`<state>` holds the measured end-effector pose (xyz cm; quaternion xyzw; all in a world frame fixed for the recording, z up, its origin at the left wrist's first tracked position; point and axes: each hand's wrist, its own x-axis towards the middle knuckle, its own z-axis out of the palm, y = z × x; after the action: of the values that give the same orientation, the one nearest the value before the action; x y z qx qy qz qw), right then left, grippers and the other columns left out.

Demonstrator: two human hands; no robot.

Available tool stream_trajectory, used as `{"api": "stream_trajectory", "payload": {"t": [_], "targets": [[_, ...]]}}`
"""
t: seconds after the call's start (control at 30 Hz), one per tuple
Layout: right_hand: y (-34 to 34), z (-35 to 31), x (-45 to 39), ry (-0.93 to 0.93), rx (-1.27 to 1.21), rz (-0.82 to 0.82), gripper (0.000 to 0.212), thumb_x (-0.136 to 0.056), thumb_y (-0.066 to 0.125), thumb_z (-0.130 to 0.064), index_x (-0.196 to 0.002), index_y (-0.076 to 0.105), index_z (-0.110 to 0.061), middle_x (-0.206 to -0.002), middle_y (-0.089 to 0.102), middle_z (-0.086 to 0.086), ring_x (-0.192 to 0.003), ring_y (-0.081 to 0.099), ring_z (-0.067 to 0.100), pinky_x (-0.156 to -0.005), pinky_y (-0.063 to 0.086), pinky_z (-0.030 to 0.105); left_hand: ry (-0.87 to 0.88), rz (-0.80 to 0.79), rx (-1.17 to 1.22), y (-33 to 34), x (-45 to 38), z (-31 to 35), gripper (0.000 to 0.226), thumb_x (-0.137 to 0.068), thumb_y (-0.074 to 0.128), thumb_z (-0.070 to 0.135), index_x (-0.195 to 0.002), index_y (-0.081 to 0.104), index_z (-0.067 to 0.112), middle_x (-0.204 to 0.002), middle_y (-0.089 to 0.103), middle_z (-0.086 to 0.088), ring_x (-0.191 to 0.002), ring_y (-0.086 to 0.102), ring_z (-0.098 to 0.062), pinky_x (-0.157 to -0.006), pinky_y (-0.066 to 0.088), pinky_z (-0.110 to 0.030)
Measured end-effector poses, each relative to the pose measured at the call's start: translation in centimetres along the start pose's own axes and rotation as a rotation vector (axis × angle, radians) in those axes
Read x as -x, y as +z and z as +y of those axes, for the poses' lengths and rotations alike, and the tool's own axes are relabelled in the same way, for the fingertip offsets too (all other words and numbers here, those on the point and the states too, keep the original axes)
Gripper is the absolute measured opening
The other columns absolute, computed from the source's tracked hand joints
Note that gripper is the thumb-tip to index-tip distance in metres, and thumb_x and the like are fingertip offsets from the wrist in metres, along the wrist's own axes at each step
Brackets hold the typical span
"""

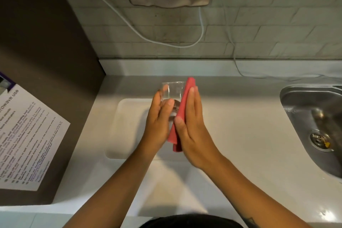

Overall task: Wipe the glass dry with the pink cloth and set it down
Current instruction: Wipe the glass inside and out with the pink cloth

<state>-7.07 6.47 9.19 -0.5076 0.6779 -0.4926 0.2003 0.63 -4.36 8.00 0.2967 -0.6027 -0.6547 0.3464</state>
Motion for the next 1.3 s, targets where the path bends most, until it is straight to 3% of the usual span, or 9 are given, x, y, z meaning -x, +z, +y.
{"api": "stream_trajectory", "payload": {"t": [0.1,0.3,0.4,0.5,0.63,0.83,0.97,1.13,1.3], "targets": [[0.8,0.1,0.8,0.004,0.026,-0.007,0.073,-0.114,0.019,-0.061,-0.166,-0.027,-0.039,-0.182,-0.027,-0.012,-0.165,-0.019,-0.010,-0.122,0.005,-0.003,-0.011,-0.022,-0.008,-0.2,-0.1,0.1,0.056,-0.101,0.054,0.055,-0.155,0.044,0.041,-0.131,0.075,0.005,-0.122,0.074,-0.023,-0.092,0.063,-0.032],[-0.3,-1.1,-2.7,0.026,-0.023,0.122,0.070,-0.117,0.029,-0.032,-0.174,-0.008,-0.018,-0.185,-0.013,-0.004,-0.158,-0.011,-0.025,-0.122,0.006,-0.004,-0.030,-0.052,0.033,-0.2,0.2,0.4,0.064,-0.097,0.059,0.056,-0.157,0.042,0.038,-0.149,0.064,0.002,-0.132,0.068,-0.023,-0.101,0.060,-0.039],[1.4,-0.7,0.1,0.001,-0.047,0.077,0.071,-0.117,0.029,-0.033,-0.174,-0.012,-0.018,-0.185,-0.013,-0.007,-0.170,-0.009,-0.001,-0.130,0.005,0.006,0.004,-0.025,0.001,-0.7,-0.2,1.0,0.051,-0.104,0.056,0.045,-0.153,0.046,0.036,-0.127,0.076,0.001,-0.119,0.075,-0.023,-0.092,0.063,-0.033],[1.8,-0.3,1.1,-0.014,-0.121,0.089,0.071,-0.115,0.029,-0.036,-0.175,-0.005,-0.021,-0.182,0.012,0.000,-0.170,0.017,0.015,-0.134,0.025,0.021,0.016,-0.026,-0.019,-0.9,0.0,1.2,0.044,-0.103,0.055,0.041,-0.146,0.049,0.043,-0.119,0.078,-0.003,-0.113,0.076,-0.027,-0.092,0.064,-0.038],[-0.4,-0.9,-2.5,0.010,-0.234,0.184,0.065,-0.115,0.031,-0.030,-0.175,0.006,-0.031,-0.171,0.025,-0.030,-0.161,0.032,-0.003,-0.130,0.033,0.023,-0.029,-0.064,0.040,-0.3,0.5,1.4,0.053,-0.100,0.058,0.041,-0.152,0.046,0.034,-0.129,0.075,-0.009,-0.117,0.076,-0.028,-0.096,0.064,-0.043],[1.7,-1.0,1.0,-0.028,-0.188,0.153,0.068,-0.116,0.035,-0.032,-0.176,0.004,-0.027,-0.167,0.037,-0.010,-0.155,0.041,0.001,-0.119,0.036,0.007,0.016,-0.003,0.003,-0.5,0.0,2.4,0.040,-0.098,0.057,0.049,-0.137,0.052,0.049,-0.110,0.079,0.019,-0.106,0.078,-0.016,-0.087,0.066,-0.034],[0.0,-1.0,-1.5,0.018,-0.232,0.163,0.066,-0.115,0.033,-0.030,-0.176,0.007,-0.027,-0.162,0.028,-0.046,-0.152,0.032,-0.021,-0.121,0.033,0.007,-0.052,-0.056,0.081,-0.1,0.8,2.0,0.060,-0.089,0.065,0.054,-0.145,0.052,0.040,-0.125,0.078,-0.002,-0.117,0.076,-0.028,-0.096,0.064,-0.046],[-0.4,-1.8,-2.5,-0.027,-0.217,0.178,0.068,-0.115,0.033,-0.027,-0.176,0.003,-0.024,-0.178,0.022,-0.017,-0.165,0.029,0.003,-0.135,0.030,0.032,-0.053,-0.036,0.106,-0.3,0.6,2.4,0.059,-0.093,0.064,0.052,-0.147,0.052,0.034,-0.133,0.075,-0.006,-0.118,0.076,-0.027,-0.091,0.065,-0.042],[2.1,-1.3,0.8,-0.050,-0.212,0.144,0.070,-0.115,0.038,-0.024,-0.175,0.002,-0.027,-0.169,0.035,-0.005,-0.155,0.040,0.002,-0.122,0.038,0.013,-0.032,-0.045,0.031,-1.1,-0.1,3.1,0.058,-0.087,0.062,0.061,-0.142,0.052,0.046,-0.110,0.080,0.010,-0.105,0.079,-0.016,-0.081,0.065,-0.030]]}}
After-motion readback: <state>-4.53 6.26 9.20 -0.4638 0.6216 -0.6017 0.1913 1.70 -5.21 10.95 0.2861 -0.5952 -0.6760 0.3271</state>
